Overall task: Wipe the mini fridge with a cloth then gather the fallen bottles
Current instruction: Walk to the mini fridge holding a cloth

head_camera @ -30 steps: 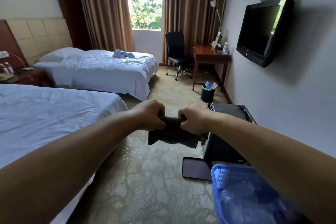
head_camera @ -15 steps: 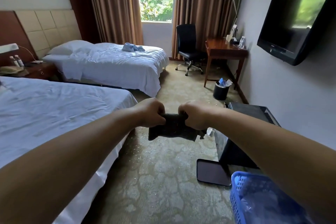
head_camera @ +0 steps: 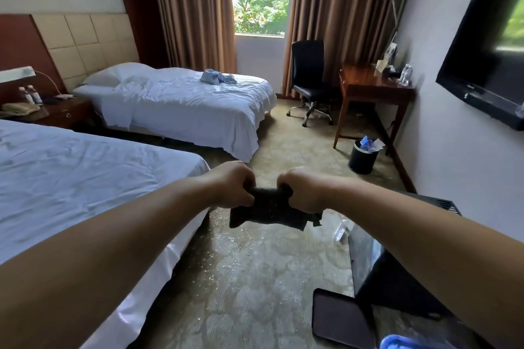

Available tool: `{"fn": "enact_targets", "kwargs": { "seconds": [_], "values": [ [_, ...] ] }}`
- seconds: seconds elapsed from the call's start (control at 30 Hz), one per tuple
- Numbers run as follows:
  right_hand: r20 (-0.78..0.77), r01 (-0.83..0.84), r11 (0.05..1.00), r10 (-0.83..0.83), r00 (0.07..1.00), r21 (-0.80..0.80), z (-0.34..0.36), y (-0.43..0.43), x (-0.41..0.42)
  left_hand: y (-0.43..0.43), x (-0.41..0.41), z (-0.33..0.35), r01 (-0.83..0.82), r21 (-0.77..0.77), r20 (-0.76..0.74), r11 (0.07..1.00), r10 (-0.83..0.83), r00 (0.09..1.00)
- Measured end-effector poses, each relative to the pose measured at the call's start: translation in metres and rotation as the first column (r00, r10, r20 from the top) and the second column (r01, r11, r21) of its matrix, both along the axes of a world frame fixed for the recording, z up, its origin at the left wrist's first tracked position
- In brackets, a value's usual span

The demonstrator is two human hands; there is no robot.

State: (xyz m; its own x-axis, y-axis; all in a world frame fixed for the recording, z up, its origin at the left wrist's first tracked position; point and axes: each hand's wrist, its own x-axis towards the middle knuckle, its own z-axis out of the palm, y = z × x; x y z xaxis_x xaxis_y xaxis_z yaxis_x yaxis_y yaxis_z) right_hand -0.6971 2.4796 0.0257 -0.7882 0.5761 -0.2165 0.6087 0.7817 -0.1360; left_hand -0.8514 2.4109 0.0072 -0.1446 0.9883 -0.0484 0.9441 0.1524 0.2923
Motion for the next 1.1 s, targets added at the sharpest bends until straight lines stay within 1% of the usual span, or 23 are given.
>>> {"fn": "enact_targets", "kwargs": {
  "seconds": [0.13, 0.33, 0.53, 0.73, 0.83, 0.93, 1.1],
  "values": [
    [-0.010, 0.003, 1.000, -0.003, 1.000, -0.012, -0.004, 0.048, -0.009, 0.050, -0.011, -0.004, 0.011, -0.007, 0.002, 1.000, -0.011, 1.000],
    [-0.004, 0.023, 1.000, -0.023, 1.000, -0.010, -0.014, 0.105, -0.025, 0.101, -0.026, -0.009, 0.038, -0.018, 0.003, 0.999, -0.038, 0.999],
    [0.003, 0.051, 0.999, -0.051, 0.999, 0.002, -0.030, 0.168, -0.059, 0.167, -0.065, -0.020, 0.084, -0.028, 0.007, 0.996, -0.084, 0.996],
    [0.022, 0.160, 0.987, -0.160, 0.987, -0.010, -0.041, 0.247, -0.107, 0.260, -0.118, -0.024, 0.187, -0.041, 0.010, 0.982, -0.186, 0.982],
    [-0.010, 0.236, 0.971, -0.236, 0.972, -0.040, -0.041, 0.290, -0.132, 0.310, -0.146, -0.017, 0.236, -0.063, -0.009, 0.970, -0.237, 0.972],
    [-0.045, 0.299, 0.953, -0.301, 0.953, -0.037, -0.045, 0.327, -0.148, 0.360, -0.169, -0.017, 0.295, -0.079, -0.037, 0.952, -0.299, 0.954],
    [-0.085, 0.422, 0.903, -0.428, 0.900, -0.083, -0.054, 0.376, -0.156, 0.434, -0.181, -0.025, 0.391, -0.121, -0.027, 0.912, -0.397, 0.918]
  ]
}}
